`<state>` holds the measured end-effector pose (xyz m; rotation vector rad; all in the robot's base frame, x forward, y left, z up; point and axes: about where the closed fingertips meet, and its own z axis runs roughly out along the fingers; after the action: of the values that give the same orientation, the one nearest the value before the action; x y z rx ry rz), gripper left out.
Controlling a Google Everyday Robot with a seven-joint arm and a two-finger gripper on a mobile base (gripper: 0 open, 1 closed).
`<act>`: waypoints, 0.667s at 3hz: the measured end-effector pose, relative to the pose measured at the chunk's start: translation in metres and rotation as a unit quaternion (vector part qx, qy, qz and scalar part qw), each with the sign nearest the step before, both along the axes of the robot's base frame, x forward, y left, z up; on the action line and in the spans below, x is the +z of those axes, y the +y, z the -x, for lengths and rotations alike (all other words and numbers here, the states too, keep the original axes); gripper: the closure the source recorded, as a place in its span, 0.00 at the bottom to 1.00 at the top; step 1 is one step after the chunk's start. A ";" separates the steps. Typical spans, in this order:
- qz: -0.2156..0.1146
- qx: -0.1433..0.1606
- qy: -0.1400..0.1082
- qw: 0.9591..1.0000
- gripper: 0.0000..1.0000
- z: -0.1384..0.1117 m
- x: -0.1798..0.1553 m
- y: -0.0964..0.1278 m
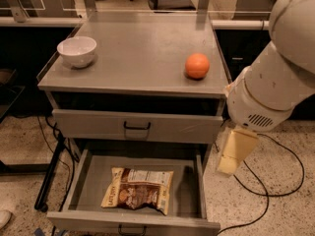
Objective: Pick brown chip bag from middle drawer and place on counter
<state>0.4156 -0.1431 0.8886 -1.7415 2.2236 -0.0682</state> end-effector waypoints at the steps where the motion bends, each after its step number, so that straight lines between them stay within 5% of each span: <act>1: -0.004 -0.002 0.011 1.000 0.00 0.005 -0.014 0.008; 2: -0.014 0.024 0.027 0.999 0.00 0.013 -0.049 0.039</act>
Offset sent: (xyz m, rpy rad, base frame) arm -0.0258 0.0802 -0.1057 0.0514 0.1088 0.1217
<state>0.4025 -0.1046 0.8391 -1.8013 2.2086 0.0215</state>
